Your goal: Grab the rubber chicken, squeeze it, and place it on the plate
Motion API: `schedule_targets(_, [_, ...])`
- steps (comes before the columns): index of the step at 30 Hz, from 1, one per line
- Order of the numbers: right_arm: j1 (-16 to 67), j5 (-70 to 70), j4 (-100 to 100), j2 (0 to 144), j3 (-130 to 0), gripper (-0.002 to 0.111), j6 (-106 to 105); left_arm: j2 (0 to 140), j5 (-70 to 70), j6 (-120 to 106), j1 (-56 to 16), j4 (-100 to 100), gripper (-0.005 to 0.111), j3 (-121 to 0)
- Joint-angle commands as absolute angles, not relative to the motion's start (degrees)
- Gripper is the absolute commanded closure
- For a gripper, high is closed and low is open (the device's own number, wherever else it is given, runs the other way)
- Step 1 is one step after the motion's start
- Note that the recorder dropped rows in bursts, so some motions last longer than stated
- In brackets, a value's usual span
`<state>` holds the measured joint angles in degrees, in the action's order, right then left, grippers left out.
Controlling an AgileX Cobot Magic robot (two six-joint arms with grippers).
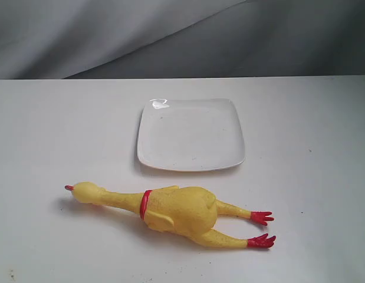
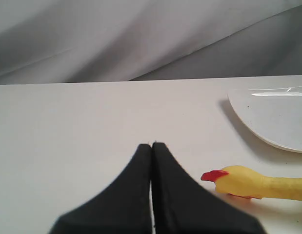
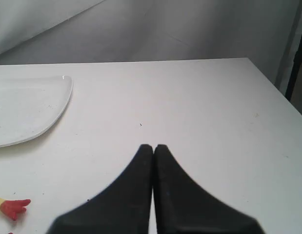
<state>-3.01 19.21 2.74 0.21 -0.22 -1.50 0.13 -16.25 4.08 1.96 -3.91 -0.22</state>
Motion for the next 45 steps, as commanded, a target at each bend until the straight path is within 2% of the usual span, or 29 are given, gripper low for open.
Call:
schedule_targets(1, [-3.4,19.1,3.0,0.0,0.0,0.108,-1.5,0.0,-16.1,4.2,2.1,-3.5,0.106,0.0])
schedule_targets(7, [-3.4,19.1,3.0,0.0,0.0,0.108,-1.5,0.0,-16.1,4.2,2.1,-3.5,0.106,0.0])
schedule_targets(9, [-3.4,13.4,0.0,0.0,0.0,0.108,-2.6,0.0,-16.1,4.2,2.1,-3.5,0.106,0.0])
schedule_targets(13, [-3.4,-2.7,7.6,0.0,0.0,0.108,-0.8,0.0,-16.1,4.2,2.1,-3.5,0.106,0.0])
schedule_targets(21, [-3.4,-22.0,12.5,0.0,0.0,0.108,-0.6,0.0,-16.1,4.2,2.1,-3.5,0.106,0.0])
schedule_targets(27, [-3.4,-37.1,10.1,0.0,0.0,0.108,28.1,0.0,-16.1,4.2,2.1,-3.5,0.106,0.0])
schedule_targets(29, [-3.4,-38.3,7.7,0.0,-1.3,0.108,29.8,0.0,-16.1,4.2,2.1,-3.5,0.106,0.0])
schedule_targets(30, [-3.4,-35.3,5.2,0.0,-3.7,0.108,29.8,0.0,-16.1,4.2,2.1,-3.5,0.106,0.0])
schedule_targets(32, [-3.4,-19.4,-2.5,0.4,-14.8,0.108,29.6,0.0,-16.1,4.2,2.1,-3.5,0.106,0.0])
schedule_targets(35, [-3.3,8.3,-12.7,12.5,-34.8,0.108,25.4,0.0,-16.1,4.2,2.1,-3.5,0.106,0.0])
schedule_targets(36, [-3.3,13.4,-14.6,15.8,-39.3,0.108,22.4,0.0,-16.1,4.2,2.1,-3.5,0.106,0.0])
schedule_targets(37, [-3.3,21.9,-16.6,22.1,-47.6,0.108,14.0,0.0,-16.1,4.2,2.1,-3.5,0.106,0.0])
schedule_targets(41, [-1.7,44.0,-13.4,39.9,-64.9,0.108,0.5,0.0,-16.1,4.2,2.1,-3.5,0.106,0.0])
schedule_targets(45, [1.7,62.5,4.5,53.4,-73.3,0.108,-20.3,0.0,-16.1,4.2,2.1,-3.5,0.106,0.0])
